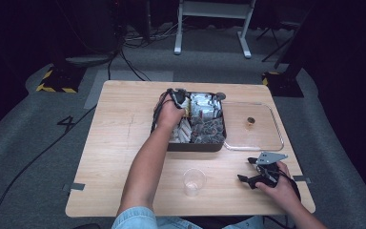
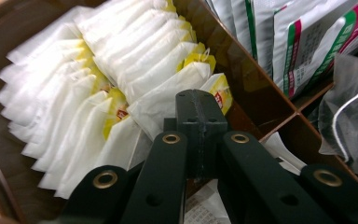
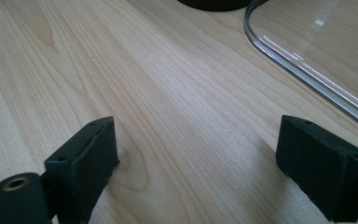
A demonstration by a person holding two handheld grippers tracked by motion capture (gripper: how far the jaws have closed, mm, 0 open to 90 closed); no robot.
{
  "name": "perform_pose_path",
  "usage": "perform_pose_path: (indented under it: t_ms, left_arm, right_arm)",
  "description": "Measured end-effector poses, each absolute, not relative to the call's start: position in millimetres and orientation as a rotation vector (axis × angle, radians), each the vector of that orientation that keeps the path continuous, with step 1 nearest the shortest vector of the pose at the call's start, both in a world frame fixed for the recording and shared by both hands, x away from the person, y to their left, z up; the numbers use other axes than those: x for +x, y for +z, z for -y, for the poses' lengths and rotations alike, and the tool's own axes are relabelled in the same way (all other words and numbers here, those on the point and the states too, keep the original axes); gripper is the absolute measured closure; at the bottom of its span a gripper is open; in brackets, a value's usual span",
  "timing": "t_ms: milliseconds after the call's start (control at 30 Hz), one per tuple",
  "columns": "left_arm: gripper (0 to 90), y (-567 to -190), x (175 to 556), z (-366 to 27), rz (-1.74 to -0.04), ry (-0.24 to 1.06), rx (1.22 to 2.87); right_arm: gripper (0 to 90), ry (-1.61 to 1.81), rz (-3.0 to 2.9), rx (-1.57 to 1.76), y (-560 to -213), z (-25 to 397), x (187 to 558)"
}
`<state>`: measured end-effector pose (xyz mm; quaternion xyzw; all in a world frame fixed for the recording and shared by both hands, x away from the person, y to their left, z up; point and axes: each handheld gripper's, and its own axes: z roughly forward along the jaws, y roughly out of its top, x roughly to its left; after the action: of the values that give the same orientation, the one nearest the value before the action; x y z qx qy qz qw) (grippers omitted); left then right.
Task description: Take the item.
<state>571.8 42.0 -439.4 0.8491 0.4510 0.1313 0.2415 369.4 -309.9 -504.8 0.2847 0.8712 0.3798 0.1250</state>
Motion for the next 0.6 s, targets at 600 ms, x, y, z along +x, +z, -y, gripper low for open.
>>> perform_pose_path:
  t_ms: [600]
  left_arm:
    - [90.0,-404.4,566.5,-51.9,-1.161,0.389,2.254]
  right_arm:
    - [12.7,1.109,-2.536,0.833,-504.8,309.7,369.4]
